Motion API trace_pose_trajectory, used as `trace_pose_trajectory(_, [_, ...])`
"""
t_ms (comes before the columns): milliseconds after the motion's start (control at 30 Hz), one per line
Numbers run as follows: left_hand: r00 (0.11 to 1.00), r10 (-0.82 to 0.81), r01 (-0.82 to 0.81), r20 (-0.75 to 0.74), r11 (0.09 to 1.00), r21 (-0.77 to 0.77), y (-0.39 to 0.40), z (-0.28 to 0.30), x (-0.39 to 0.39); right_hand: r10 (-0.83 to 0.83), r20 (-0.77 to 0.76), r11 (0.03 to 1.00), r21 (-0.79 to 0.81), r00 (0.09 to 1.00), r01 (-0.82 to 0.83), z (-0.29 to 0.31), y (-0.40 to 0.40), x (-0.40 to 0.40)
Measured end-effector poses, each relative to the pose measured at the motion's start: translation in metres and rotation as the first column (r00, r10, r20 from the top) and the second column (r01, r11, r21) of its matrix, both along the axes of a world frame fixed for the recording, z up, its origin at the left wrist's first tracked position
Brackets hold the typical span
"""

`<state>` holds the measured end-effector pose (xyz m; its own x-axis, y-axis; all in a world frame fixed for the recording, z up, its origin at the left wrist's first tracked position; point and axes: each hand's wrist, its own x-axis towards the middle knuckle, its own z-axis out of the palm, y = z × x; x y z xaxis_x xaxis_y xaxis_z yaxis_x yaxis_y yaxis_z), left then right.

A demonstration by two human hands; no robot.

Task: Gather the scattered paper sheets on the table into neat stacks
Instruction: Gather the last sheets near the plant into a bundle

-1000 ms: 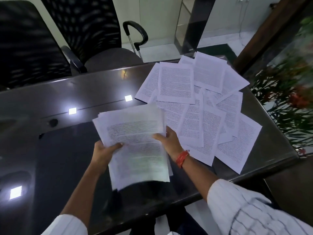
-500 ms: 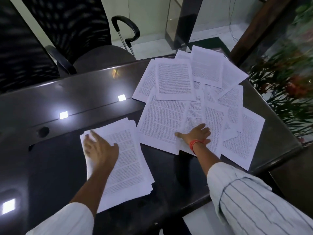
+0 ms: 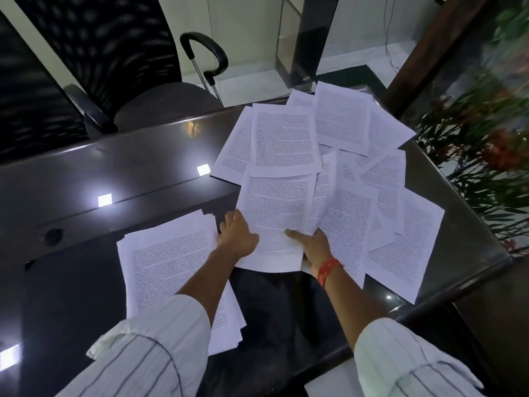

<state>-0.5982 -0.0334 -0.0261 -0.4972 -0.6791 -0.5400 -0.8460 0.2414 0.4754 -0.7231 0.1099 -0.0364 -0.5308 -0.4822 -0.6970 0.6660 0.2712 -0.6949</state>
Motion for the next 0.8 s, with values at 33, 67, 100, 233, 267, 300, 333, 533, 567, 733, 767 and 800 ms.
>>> trace_pose_trajectory(33, [1.0,0.016,-0.016,-0.014,1.0,0.024,0.002,0.0,-0.002,-0.057,-0.015,0.998,0.003,0.998,0.057,0.0,0.001,-0.001])
trace_pose_trajectory(67, [0.999,0.039,-0.037,-0.032,0.997,0.063,0.003,-0.001,-0.002,-0.109,-0.054,0.994,0.019,0.993,0.111,-0.001,0.003,-0.003])
trace_pose_trajectory(100, [0.995,0.078,-0.071,-0.065,0.992,0.108,0.003,-0.003,-0.001,-0.139,-0.089,0.989,0.034,0.986,0.143,0.001,0.005,-0.004])
trace_pose_trajectory(233, [0.885,0.404,-0.334,-0.23,0.897,0.29,-0.001,0.004,0.007,-0.04,0.051,0.991,-0.122,0.998,0.046,0.027,0.023,-0.008])
trace_pose_trajectory(267, [0.824,0.508,-0.395,-0.252,0.833,0.387,-0.004,0.009,0.012,0.03,0.095,0.986,-0.168,0.995,-0.014,0.033,0.03,-0.008])
trace_pose_trajectory(300, [0.751,0.608,-0.425,-0.258,0.744,0.516,-0.006,0.016,0.016,0.103,0.126,0.977,-0.2,0.987,-0.076,0.037,0.037,-0.008])
trace_pose_trajectory(333, [0.689,0.687,-0.417,-0.23,0.635,0.65,-0.008,0.022,0.023,0.166,0.149,0.966,-0.224,0.975,-0.13,0.038,0.044,-0.007])
trace_pose_trajectory(533, [0.63,0.766,-0.301,-0.131,0.396,0.867,0.002,0.04,0.081,0.567,0.071,0.81,-0.228,0.821,-0.54,0.044,0.052,0.019])
trace_pose_trajectory(567, [0.612,0.779,-0.315,-0.136,0.398,0.862,0.004,0.038,0.094,0.616,0.068,0.777,-0.217,0.785,-0.591,0.043,0.049,0.023])
trace_pose_trajectory(733, [0.571,0.804,-0.42,-0.165,0.46,0.782,0.003,0.032,0.168,0.651,0.049,0.752,-0.174,0.757,-0.635,0.041,0.017,0.04])
trace_pose_trajectory(767, [0.578,0.798,-0.42,-0.172,0.471,0.776,0.003,0.033,0.179,0.572,0.001,0.811,-0.147,0.82,-0.566,0.04,0.007,0.043])
trace_pose_trajectory(800, [0.572,0.801,-0.425,-0.178,0.475,0.77,0.004,0.034,0.188,0.512,-0.065,0.848,-0.116,0.856,-0.517,0.04,-0.003,0.046])
